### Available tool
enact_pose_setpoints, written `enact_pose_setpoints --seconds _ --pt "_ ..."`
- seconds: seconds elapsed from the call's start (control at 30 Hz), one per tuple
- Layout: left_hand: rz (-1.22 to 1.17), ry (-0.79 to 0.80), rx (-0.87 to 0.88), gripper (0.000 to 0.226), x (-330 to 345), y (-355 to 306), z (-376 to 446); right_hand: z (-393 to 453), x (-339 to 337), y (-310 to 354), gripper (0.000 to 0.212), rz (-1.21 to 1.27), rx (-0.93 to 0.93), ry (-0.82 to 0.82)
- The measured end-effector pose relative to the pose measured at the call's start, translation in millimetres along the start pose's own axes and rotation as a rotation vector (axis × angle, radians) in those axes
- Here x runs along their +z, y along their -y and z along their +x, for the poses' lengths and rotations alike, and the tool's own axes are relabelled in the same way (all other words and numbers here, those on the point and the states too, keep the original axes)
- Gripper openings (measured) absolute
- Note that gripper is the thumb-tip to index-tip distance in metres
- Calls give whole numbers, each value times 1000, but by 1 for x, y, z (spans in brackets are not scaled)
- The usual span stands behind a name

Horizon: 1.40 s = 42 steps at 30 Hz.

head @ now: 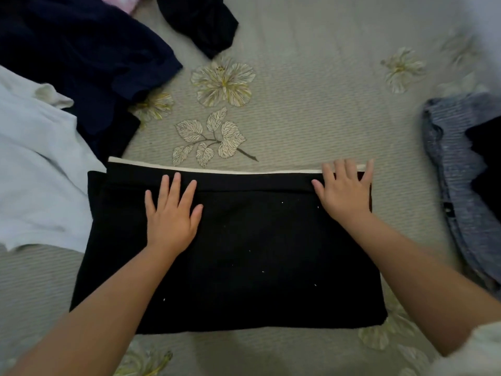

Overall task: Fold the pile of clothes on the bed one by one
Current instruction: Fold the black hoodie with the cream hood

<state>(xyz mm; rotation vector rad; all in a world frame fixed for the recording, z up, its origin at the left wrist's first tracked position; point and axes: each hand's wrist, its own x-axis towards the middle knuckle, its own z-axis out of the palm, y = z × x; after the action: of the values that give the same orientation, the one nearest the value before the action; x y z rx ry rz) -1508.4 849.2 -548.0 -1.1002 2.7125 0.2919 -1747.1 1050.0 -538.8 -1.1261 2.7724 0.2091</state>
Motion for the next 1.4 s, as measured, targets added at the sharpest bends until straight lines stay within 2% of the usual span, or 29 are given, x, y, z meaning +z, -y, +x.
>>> enact_pose_setpoints --seconds 0.1,0.3,0.47,0.53,0.63,0.7,0.77,0.83,0.93,1.0,1.13,1.2,1.3,1.4 --pt "11 86 -77 58 12 4 0 1 23 3 51 82 35 36" --pt "24 111 -111 59 20 0 1 13 32 -7 51 170 11 103" --pt "-90 205 -96 59 0 2 1 -25 13 25 50 231 40 -71" --pt "-129 114 21 60 -11 9 -10 -60 11 45 51 317 23 -91" --pt "-119 46 333 63 -10 12 -48 -118 15 67 51 374 13 30" --pt "-76 161 322 66 1 8 -75 -151 20 73 60 346 -46 120" --pt "-3 284 180 63 17 6 -92 -176 25 75 73 275 -167 171" --pt "20 292 134 64 26 8 -96 -188 30 74 82 174 -293 169" --pt "-17 292 216 68 26 13 -96 -190 33 76 106 112 -304 216" --pt "-16 307 260 69 24 16 -100 -189 32 81 102 119 -270 184" --pt "11 348 240 65 16 14 -111 -197 28 78 85 193 -310 52" --pt "43 307 243 61 6 7 -114 -206 23 62 85 223 -370 74" --pt "78 238 390 41 -10 -10 -121 -211 12 11 88 53 -582 180" --pt "-28 215 695 16 -24 -33 -123 -200 -5 -59 83 -269 -749 446"
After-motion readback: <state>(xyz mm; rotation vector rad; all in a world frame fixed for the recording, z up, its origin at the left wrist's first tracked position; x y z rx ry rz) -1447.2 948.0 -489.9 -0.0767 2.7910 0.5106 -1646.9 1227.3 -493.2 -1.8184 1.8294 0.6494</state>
